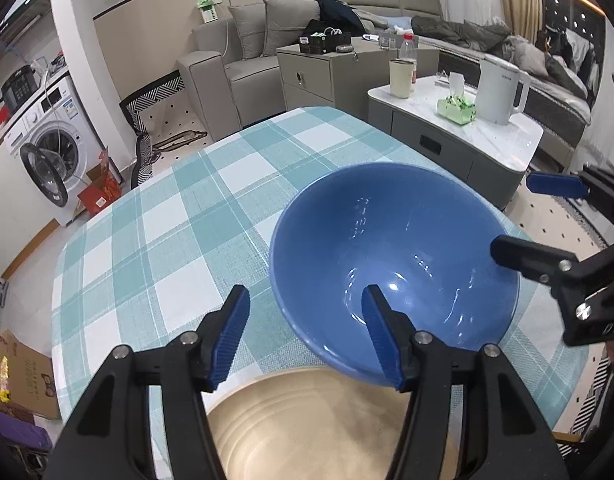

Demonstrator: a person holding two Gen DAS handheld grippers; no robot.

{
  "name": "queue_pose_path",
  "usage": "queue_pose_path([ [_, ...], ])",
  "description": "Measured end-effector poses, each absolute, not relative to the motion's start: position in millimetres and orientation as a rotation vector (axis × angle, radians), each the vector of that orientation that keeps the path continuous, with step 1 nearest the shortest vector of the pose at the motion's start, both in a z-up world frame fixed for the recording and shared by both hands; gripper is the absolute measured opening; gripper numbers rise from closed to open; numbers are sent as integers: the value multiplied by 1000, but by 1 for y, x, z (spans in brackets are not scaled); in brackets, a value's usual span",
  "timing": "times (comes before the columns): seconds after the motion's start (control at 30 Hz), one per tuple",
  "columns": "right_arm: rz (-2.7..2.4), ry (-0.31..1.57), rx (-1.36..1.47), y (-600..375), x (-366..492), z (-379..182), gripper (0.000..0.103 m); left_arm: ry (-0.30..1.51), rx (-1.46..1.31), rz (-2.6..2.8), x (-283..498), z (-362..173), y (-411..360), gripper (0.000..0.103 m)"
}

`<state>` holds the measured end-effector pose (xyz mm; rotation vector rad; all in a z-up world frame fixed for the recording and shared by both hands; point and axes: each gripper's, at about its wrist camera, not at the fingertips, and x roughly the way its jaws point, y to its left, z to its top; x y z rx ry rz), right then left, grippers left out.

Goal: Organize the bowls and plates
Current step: 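Carry the held blue bowl with both grippers over the beige plates, then lower the blue bowl into the first blue bowl and open both grippers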

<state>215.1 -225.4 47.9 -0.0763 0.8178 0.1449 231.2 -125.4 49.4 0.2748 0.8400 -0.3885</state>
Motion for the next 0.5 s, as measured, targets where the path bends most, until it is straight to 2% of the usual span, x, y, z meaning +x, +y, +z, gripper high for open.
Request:
queue_pose_path([
  [0.4,249,817,106,-246,209,27,102,861,96,-376,229,40,-102,63],
  [0.47,262,801,113,-246,209,25,102,856,72,-369,228,40,-101,78],
  [0.5,269,799,123,-246,210,24,102,834,62,-355,227,41,-100,90],
])
